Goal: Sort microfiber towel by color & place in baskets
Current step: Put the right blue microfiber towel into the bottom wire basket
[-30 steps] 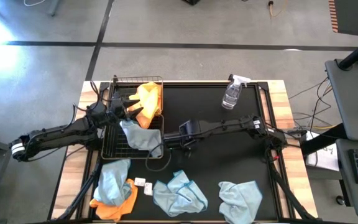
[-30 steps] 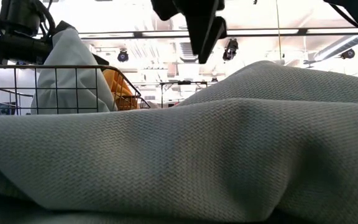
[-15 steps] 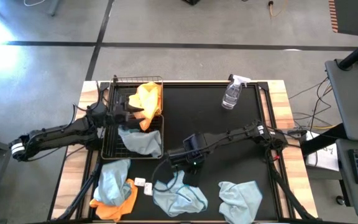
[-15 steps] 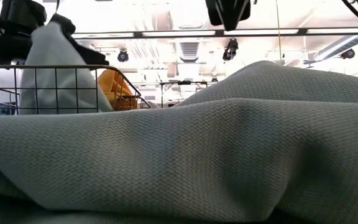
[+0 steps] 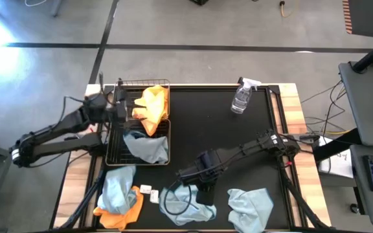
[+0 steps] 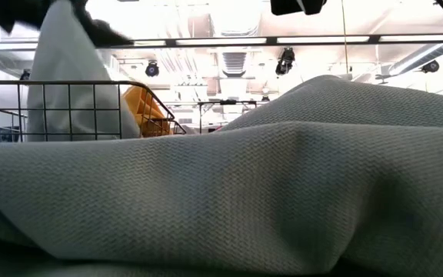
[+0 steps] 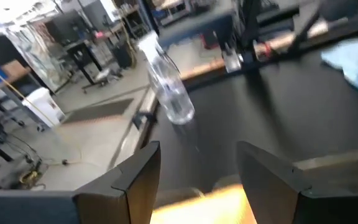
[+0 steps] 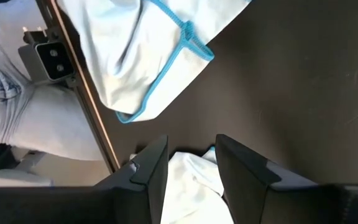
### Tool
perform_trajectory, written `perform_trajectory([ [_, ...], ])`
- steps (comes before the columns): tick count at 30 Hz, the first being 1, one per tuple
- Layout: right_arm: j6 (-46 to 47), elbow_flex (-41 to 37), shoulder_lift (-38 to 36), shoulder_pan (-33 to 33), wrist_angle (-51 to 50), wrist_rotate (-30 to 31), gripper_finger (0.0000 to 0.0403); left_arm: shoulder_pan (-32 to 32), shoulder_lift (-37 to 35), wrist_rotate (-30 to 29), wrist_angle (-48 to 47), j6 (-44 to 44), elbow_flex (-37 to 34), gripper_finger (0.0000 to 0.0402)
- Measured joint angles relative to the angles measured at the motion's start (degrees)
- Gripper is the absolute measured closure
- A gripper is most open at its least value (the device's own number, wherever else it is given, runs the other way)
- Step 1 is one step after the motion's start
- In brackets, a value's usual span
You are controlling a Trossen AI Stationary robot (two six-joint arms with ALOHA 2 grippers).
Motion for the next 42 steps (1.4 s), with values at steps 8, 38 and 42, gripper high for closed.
perform_trajectory([
  [8, 0.0, 0.0, 0.0, 1.5, 0.0, 0.1, 0.0273, -0.1, 5.4, -7.4, -6.4, -0.6, 7.7, 0.0208],
  [38, -9.3, 0.0, -3.9, 4.7, 0.0, -4.3, 0.0278, -11.8, 32.0, -2.3, -23.0, -19.8, 26.8, 0.0208],
  [42, -14.9, 0.0, -5.0, 4.8, 0.0, -0.4, 0.0281, -17.2, 33.0, -2.3, -25.3, -19.8, 28.8, 0.0208],
])
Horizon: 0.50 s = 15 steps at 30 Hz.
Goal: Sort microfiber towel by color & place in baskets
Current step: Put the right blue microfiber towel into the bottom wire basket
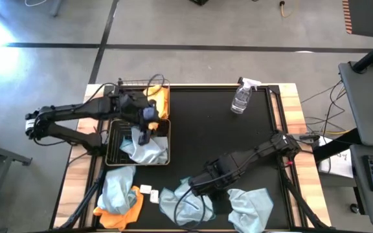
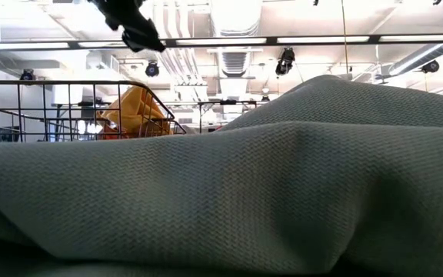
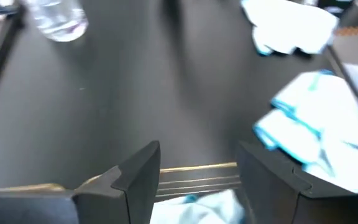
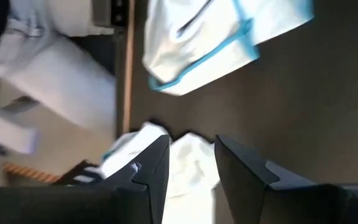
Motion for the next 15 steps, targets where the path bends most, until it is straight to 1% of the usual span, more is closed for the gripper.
perform_trajectory([
  [2, -1.4, 0.0, -0.3, 0.0, 0.0, 2.4, 0.0281, -2.9, 0.4, 0.0, -1.1, -0.2, 1.0, 0.0208],
  [4, -2.7, 0.0, -0.4, 0.0, 0.0, 3.3, 0.0281, -5.9, 0.9, 0.0, -2.3, -1.0, 2.4, 0.0208],
  [10, -6.0, -1.5, -1.3, 0.8, 0.1, 3.6, 0.0282, -15.8, 2.9, 0.0, -4.0, -3.4, 7.3, 0.0208],
  [12, -6.6, -3.5, -2.4, 1.1, 0.1, 3.6, 0.0281, -19.3, 3.8, 0.0, -4.0, -3.9, 9.2, 0.0208],
  [15, -6.3, -8.9, -4.5, 1.5, 0.1, 3.6, 0.028, -24.0, 5.8, 0.0, -4.0, -3.9, 11.6, 0.0208],
])
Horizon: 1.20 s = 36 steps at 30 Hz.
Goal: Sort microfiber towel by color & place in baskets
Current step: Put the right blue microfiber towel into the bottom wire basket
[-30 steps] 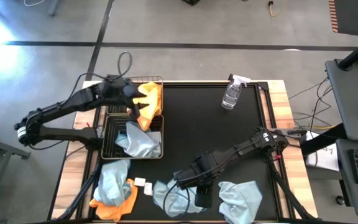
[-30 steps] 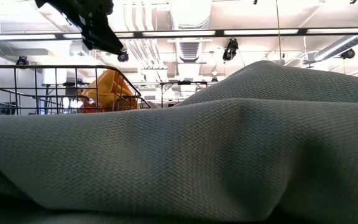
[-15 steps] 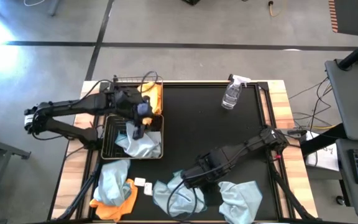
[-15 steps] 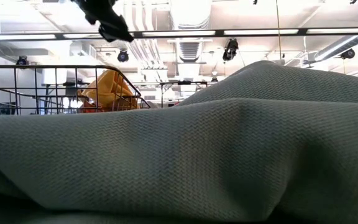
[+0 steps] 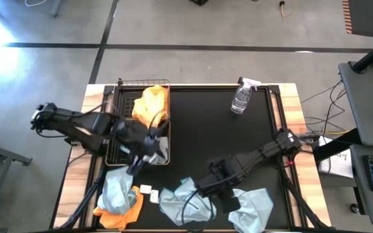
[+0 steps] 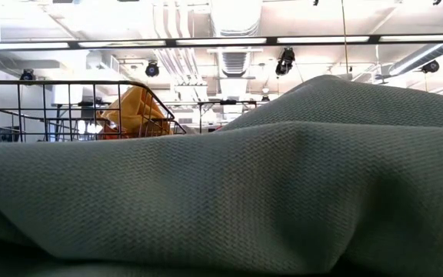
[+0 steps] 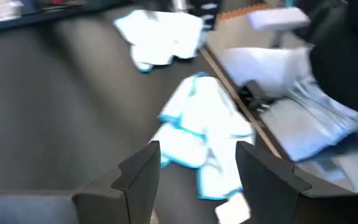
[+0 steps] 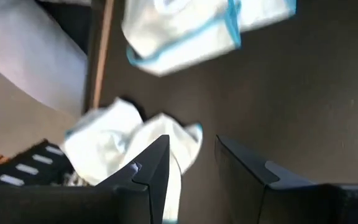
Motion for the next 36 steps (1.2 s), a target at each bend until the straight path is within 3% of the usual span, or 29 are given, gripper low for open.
perform_trajectory([
  [7, 6.3, -18.7, -8.5, 0.6, 1.3, 0.1, 0.028, -6.6, 5.7, -0.1, -4.9, -0.2, 3.6, 0.0208],
  [14, 16.4, -37.3, -16.6, 1.4, 11.9, -0.1, 0.0283, -6.9, 12.7, -0.3, -8.6, -4.2, 6.4, 0.0208],
  [19, 26.0, -47.2, -20.7, 2.9, 14.2, -0.2, 0.0277, -7.1, 17.7, -0.2, -11.5, -4.3, 9.4, 0.0208],
  [25, 33.9, -54.2, -23.5, 4.9, 22.4, -0.1, 0.0258, -7.1, 22.5, -0.2, -16.5, -4.2, 13.8, 0.0208],
  [36, 42.1, -58.5, -23.3, 8.2, 33.1, -1.8, 0.0216, -7.1, 24.7, -0.4, -20.0, -3.1, 17.5, 0.0208],
])
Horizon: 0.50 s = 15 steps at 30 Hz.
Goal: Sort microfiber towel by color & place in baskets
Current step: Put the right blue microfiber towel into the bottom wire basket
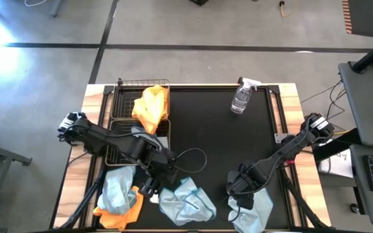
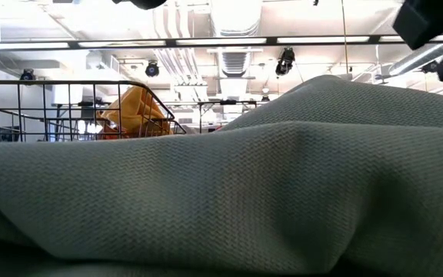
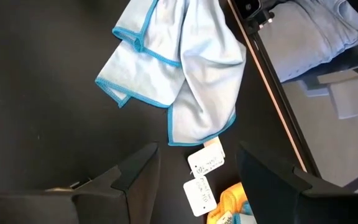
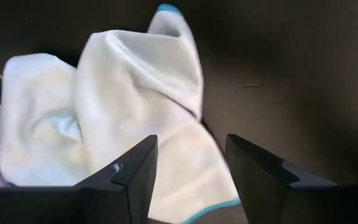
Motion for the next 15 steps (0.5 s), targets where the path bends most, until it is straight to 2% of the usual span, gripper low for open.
perform_trajectory([
  [6, 4.7, -3.3, 0.0, 2.3, 4.7, -0.6, 0.0211, 0.0, -0.3, -0.3, -0.5, 0.2, 0.0, 0.0208],
  [15, 11.0, -9.8, 0.0, 4.3, 17.4, -3.2, 0.0211, 0.0, -0.3, -0.3, -1.1, 2.0, 0.0, 0.0208],
])
